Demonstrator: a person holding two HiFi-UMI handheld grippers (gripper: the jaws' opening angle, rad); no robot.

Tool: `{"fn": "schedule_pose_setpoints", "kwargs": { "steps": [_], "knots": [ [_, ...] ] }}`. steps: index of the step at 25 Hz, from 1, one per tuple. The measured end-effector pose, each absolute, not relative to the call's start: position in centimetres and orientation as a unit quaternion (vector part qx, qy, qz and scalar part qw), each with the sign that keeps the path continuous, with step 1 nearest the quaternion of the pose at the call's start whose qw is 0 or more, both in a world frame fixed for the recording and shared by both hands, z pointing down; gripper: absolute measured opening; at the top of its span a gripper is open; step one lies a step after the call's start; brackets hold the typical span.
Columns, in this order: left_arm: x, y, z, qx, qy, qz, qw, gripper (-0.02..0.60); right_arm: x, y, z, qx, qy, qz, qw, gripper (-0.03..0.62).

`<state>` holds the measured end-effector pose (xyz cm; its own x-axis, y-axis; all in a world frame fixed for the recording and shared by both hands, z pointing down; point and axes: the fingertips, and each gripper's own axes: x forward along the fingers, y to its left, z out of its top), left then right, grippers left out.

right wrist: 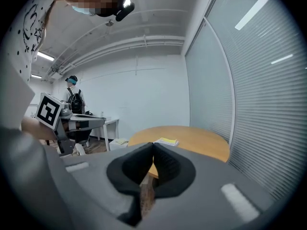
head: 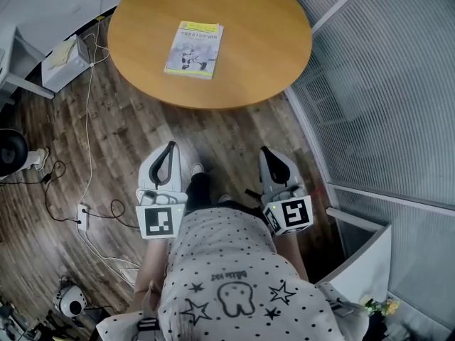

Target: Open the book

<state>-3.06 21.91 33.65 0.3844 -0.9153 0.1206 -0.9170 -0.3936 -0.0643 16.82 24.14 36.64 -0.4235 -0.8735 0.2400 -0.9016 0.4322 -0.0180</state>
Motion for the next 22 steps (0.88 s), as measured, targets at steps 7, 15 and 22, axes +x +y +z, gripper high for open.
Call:
{"fn": "schedule_pose_setpoints", "kwargs": {
  "steps": [7,15,22],
  "knots": [
    [-5.8,19.7,34.5,0.830,-0.552,0.070,0.019,0.011,14.2,21.4,36.9,0.526,-0.841,0.075,0.103,0.005],
    [-8.2,18.3,35.9,0.838,-0.540,0.079,0.025,0.009,11.9,20.1,37.6,0.531,-0.838,0.088,0.093,0.005],
    [-9.3,18.4,36.6,0.838,-0.538,0.091,0.027,0.009,11.0,20.3,37.7,0.529,-0.838,0.090,0.095,0.005]
  ]
}}
